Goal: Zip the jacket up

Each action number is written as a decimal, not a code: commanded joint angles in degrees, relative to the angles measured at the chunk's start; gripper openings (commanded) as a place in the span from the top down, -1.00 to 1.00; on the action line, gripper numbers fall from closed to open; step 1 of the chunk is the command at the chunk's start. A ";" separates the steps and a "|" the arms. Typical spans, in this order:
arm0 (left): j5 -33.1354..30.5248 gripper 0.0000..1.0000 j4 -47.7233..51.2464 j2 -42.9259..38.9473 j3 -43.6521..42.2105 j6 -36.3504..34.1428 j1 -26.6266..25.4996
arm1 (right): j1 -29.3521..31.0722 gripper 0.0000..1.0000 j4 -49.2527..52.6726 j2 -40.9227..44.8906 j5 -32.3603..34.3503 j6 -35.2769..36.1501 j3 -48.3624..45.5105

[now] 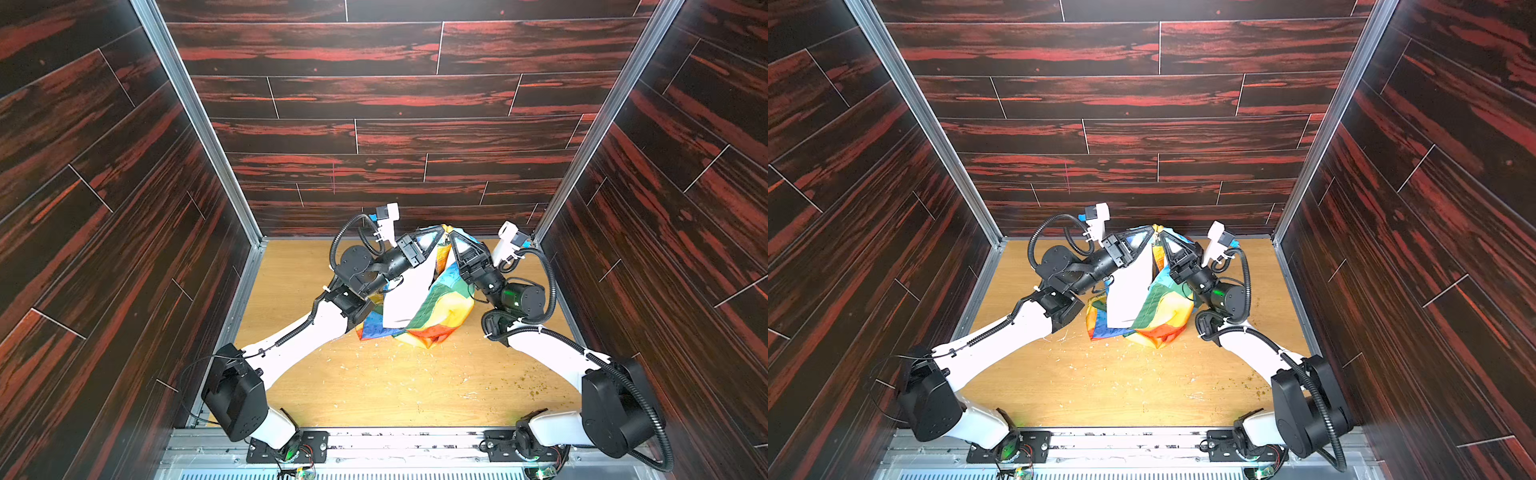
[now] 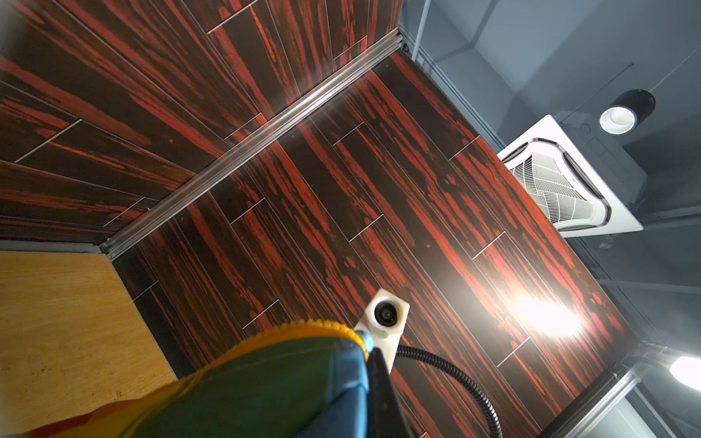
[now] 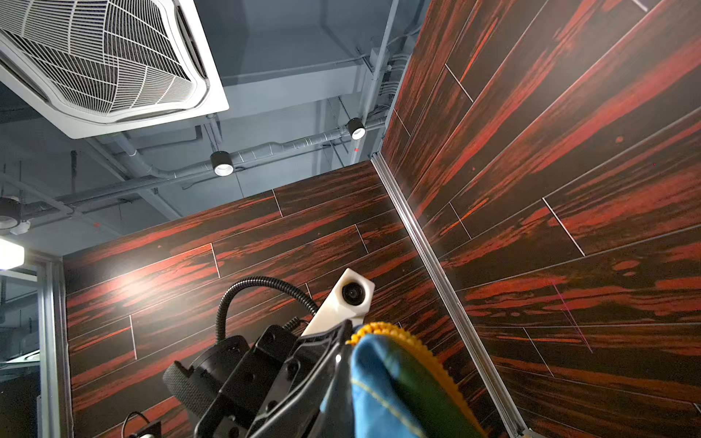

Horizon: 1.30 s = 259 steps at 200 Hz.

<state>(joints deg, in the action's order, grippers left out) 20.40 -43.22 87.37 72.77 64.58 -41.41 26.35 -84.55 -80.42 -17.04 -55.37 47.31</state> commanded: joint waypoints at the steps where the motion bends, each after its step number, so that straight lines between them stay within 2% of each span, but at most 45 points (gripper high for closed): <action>1: 4.84 1.00 -2.04 -0.49 2.05 1.04 -1.13 | -0.16 1.00 -1.97 -1.72 0.59 -1.02 1.95; 91: 5.53 1.00 -0.35 1.22 2.21 1.54 -1.92 | -1.20 1.00 -4.56 -4.04 2.36 -2.85 4.16; 193: 5.16 1.00 -0.92 1.44 -3.61 2.40 -3.37 | -3.63 1.00 -3.78 -3.69 5.70 -4.34 5.10; 259: 3.35 1.00 3.35 1.12 -6.39 -1.41 -3.33 | -3.58 1.00 2.80 0.68 5.61 -4.93 3.42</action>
<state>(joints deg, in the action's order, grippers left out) 15.79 -47.79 88.73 69.32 65.14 -41.65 24.29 -81.91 -83.18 -20.21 -59.59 49.82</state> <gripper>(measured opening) 0.068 0.058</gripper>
